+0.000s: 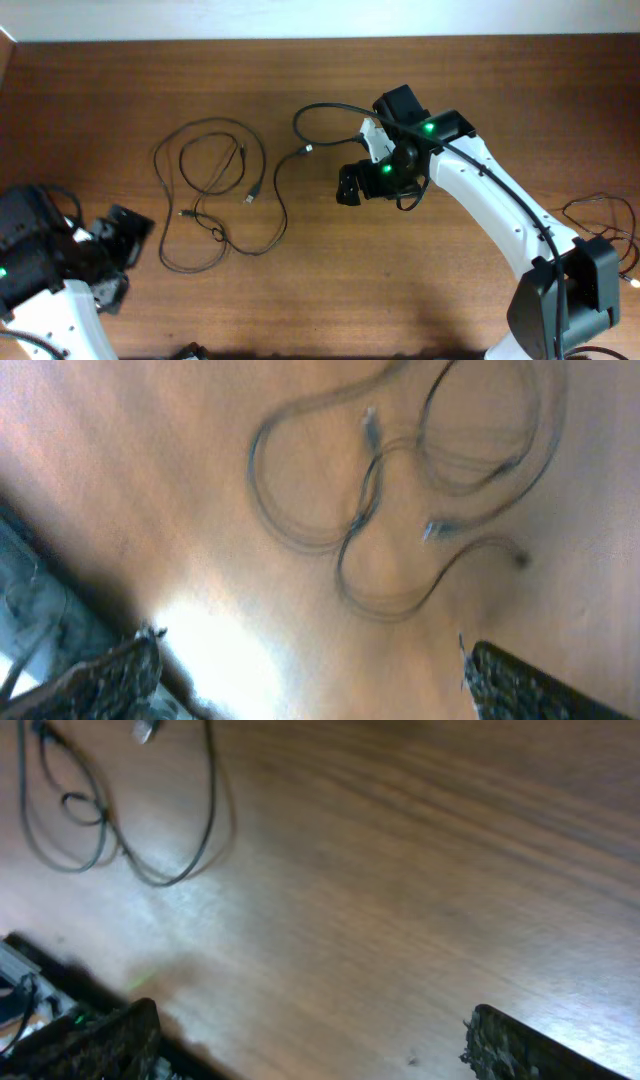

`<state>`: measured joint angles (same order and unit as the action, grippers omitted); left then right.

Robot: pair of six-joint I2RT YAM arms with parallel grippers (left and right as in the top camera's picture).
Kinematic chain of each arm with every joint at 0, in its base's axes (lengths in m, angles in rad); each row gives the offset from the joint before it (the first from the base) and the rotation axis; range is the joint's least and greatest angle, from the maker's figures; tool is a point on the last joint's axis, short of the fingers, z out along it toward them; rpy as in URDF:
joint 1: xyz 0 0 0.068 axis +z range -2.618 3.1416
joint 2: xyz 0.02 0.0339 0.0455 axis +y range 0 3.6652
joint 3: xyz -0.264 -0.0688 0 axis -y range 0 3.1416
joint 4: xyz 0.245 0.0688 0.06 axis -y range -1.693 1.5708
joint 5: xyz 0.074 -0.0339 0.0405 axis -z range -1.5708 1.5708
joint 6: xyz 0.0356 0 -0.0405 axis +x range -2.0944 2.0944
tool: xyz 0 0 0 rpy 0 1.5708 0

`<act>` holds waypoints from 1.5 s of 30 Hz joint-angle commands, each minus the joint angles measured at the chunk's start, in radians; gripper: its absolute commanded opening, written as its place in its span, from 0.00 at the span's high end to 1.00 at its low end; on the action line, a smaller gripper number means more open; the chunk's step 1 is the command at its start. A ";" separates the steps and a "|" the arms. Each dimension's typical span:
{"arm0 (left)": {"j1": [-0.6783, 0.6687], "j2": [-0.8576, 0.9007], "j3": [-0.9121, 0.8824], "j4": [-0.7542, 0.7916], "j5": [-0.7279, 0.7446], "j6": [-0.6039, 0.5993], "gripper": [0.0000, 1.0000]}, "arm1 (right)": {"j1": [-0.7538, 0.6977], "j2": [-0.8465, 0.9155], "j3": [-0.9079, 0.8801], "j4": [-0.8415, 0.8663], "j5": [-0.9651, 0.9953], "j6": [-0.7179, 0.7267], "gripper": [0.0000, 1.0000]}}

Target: Untangle cables

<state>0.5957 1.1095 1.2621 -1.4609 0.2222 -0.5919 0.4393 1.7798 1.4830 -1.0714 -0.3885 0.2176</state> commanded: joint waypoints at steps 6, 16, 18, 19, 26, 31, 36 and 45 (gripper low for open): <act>-0.151 -0.234 -0.634 0.365 0.158 -0.244 0.05 | -0.002 -0.019 0.007 0.021 0.165 0.006 0.02; -0.457 0.304 -0.233 0.657 -0.203 0.135 0.08 | -0.002 -0.018 0.007 0.021 0.166 -0.023 0.02; -0.458 0.417 -0.173 0.729 -0.238 0.123 0.05 | -0.002 -0.018 0.007 0.021 0.166 -0.023 0.02; -0.458 0.448 -0.173 0.743 -0.257 0.123 0.07 | -0.002 -0.018 0.007 0.021 0.166 -0.023 0.02; -0.547 0.708 -0.173 0.901 -0.300 0.223 0.11 | -0.002 -0.018 0.006 0.055 0.166 -0.023 0.02; -0.550 0.841 -0.174 0.960 -0.330 0.103 0.57 | -0.002 -0.018 0.006 0.050 0.215 -0.027 0.02; -0.550 0.847 -0.046 0.887 -0.285 0.048 1.00 | -0.003 -0.018 0.006 -0.042 0.293 -0.022 0.01; -0.784 0.687 1.035 0.409 -0.053 0.068 1.00 | -0.488 -0.165 0.006 -0.183 0.260 0.026 0.02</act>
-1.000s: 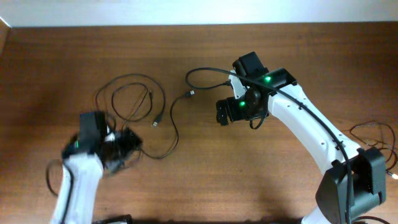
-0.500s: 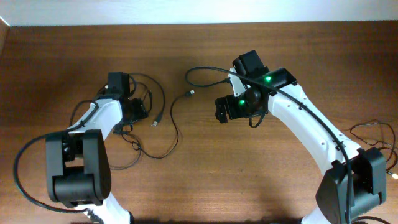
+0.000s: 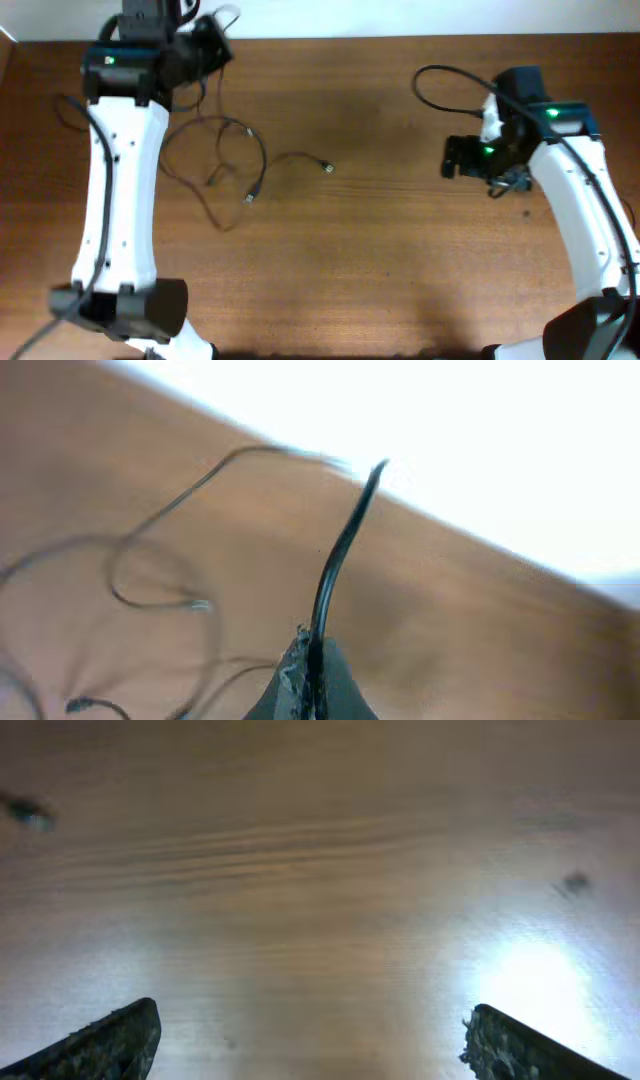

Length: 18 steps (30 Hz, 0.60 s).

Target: Untangle cables

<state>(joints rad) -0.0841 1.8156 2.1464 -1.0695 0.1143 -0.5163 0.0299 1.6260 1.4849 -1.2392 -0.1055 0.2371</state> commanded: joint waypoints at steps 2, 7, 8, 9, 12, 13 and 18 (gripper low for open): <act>-0.279 -0.016 0.189 0.162 0.058 -0.014 1.00 | -0.192 -0.031 0.004 -0.023 -0.087 0.003 0.01; -0.539 0.226 0.189 0.579 0.047 -0.006 1.00 | -0.366 -0.128 0.004 -0.055 -0.097 0.003 0.01; -0.568 0.297 0.189 0.564 0.048 -0.006 1.00 | -0.364 -0.127 0.004 -0.055 -0.095 0.003 0.02; -0.596 0.368 0.189 0.531 0.047 -0.006 1.00 | -0.364 -0.127 0.004 -0.052 -0.093 0.003 0.02; -0.634 0.556 0.189 0.418 -0.019 -0.042 1.00 | -0.364 -0.127 0.004 -0.051 -0.081 0.003 0.02; -0.633 0.586 0.189 0.377 -0.094 -0.064 1.00 | -0.364 -0.127 0.004 -0.051 -0.066 0.002 0.02; -0.660 0.620 0.176 -0.054 -0.164 -0.064 1.00 | -0.364 -0.126 0.002 -0.028 -0.098 0.003 0.02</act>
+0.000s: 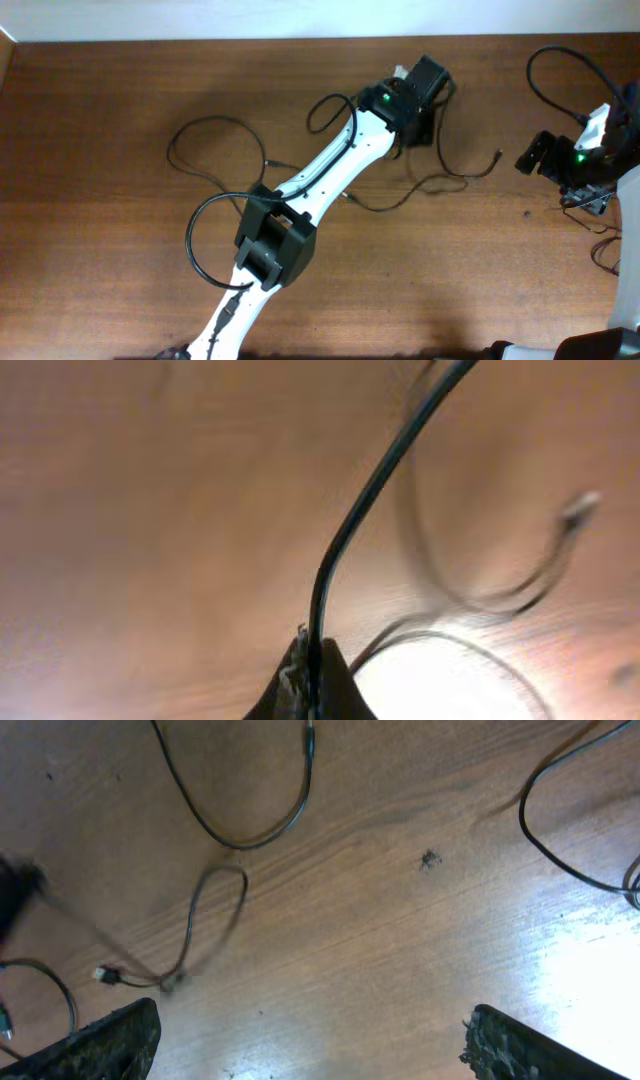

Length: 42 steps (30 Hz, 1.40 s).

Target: Untangle cables

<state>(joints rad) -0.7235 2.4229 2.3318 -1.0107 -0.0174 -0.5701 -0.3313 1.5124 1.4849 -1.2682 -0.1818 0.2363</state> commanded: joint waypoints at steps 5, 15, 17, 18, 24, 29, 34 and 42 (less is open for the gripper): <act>0.134 -0.018 0.028 -0.212 -0.008 0.002 0.01 | 0.144 0.066 -0.016 0.031 -0.080 -0.128 0.02; 0.712 -0.043 0.045 -0.469 0.328 -0.013 0.01 | 0.341 0.511 -0.016 0.438 -0.040 -0.413 0.02; 0.737 -0.043 0.045 -0.496 0.328 -0.013 0.01 | 0.399 0.513 -0.016 0.435 -0.043 -0.433 0.02; 0.742 -0.043 0.045 -0.502 0.328 -0.013 0.01 | 0.425 0.527 -0.016 0.454 -0.042 -0.442 0.02; 0.738 -0.043 0.045 -0.542 0.325 -0.013 0.01 | 0.443 0.620 -0.016 0.461 -0.045 -0.404 0.02; 0.701 -0.176 0.045 -0.678 0.171 0.104 0.01 | 0.444 0.620 -0.015 0.363 -0.167 -0.386 0.02; 0.534 -0.476 0.045 -0.678 -0.030 0.089 0.01 | 0.560 0.620 -0.016 0.167 -0.164 -0.520 0.02; 0.696 -0.582 0.045 -0.678 -0.021 0.086 0.01 | 0.686 0.621 -0.389 0.637 0.335 -0.177 0.92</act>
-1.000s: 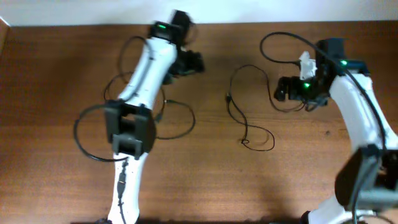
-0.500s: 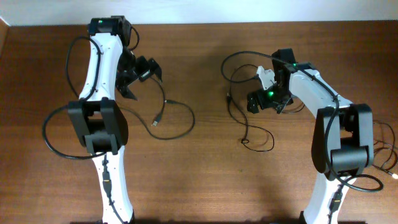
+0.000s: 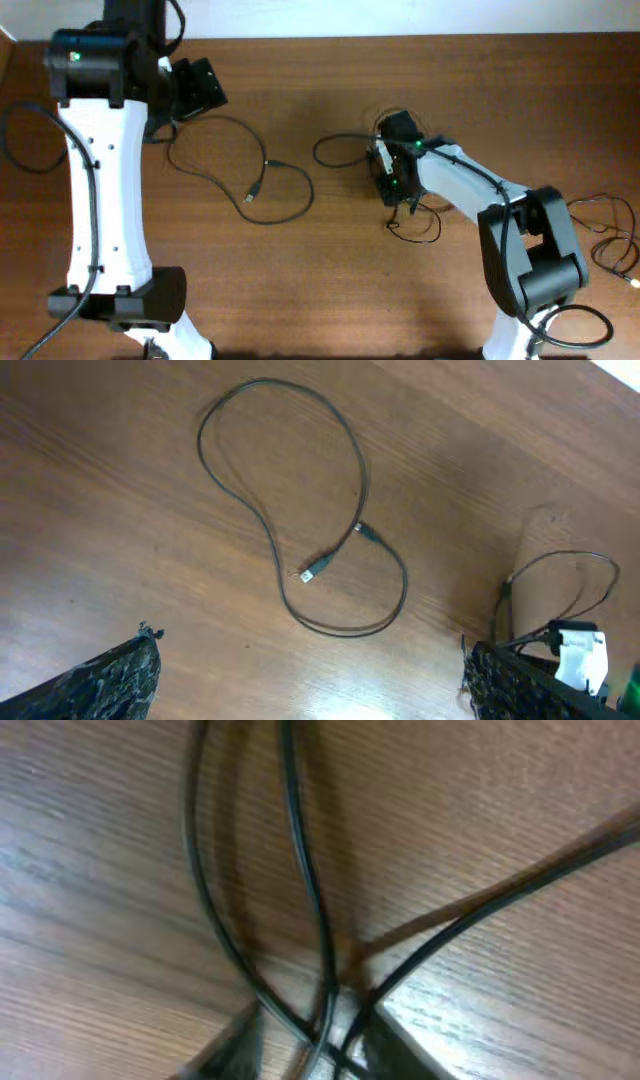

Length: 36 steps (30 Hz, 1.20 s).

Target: Untangle cables

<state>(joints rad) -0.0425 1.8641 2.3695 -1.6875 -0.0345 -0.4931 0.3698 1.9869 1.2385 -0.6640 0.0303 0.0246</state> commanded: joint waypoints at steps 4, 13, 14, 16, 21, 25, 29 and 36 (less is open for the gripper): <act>0.013 -0.126 0.007 -0.001 0.008 0.010 0.01 | -0.159 0.146 -0.117 0.107 0.042 -0.072 0.96; 0.017 -0.256 0.005 -0.001 0.066 0.010 0.01 | -0.631 0.230 0.362 0.253 0.011 -0.056 0.96; 0.017 -0.258 0.005 -0.001 0.069 0.014 0.01 | -0.674 0.311 0.494 0.240 0.011 -0.008 0.96; 0.012 -0.264 0.005 -0.001 0.077 0.020 0.01 | -0.742 0.395 0.666 0.216 0.011 0.084 0.96; -0.028 -0.266 0.005 -0.001 0.076 0.020 0.01 | -0.841 0.378 0.729 0.148 0.002 0.108 0.52; -0.028 -0.276 0.005 -0.001 0.076 0.032 0.01 | -0.790 0.288 0.982 -0.161 -0.025 0.120 0.01; -0.027 -0.276 0.005 0.000 -0.045 0.039 0.01 | -0.555 0.160 1.067 -0.489 -0.185 0.119 0.02; -0.027 -0.417 -0.013 -0.001 -0.112 0.060 0.01 | -0.088 0.192 1.020 -0.671 -0.476 -0.059 0.02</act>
<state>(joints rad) -0.0681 1.5845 2.3581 -1.6871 -0.1223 -0.4515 0.1967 2.1559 2.2978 -1.3624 -0.2783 0.1020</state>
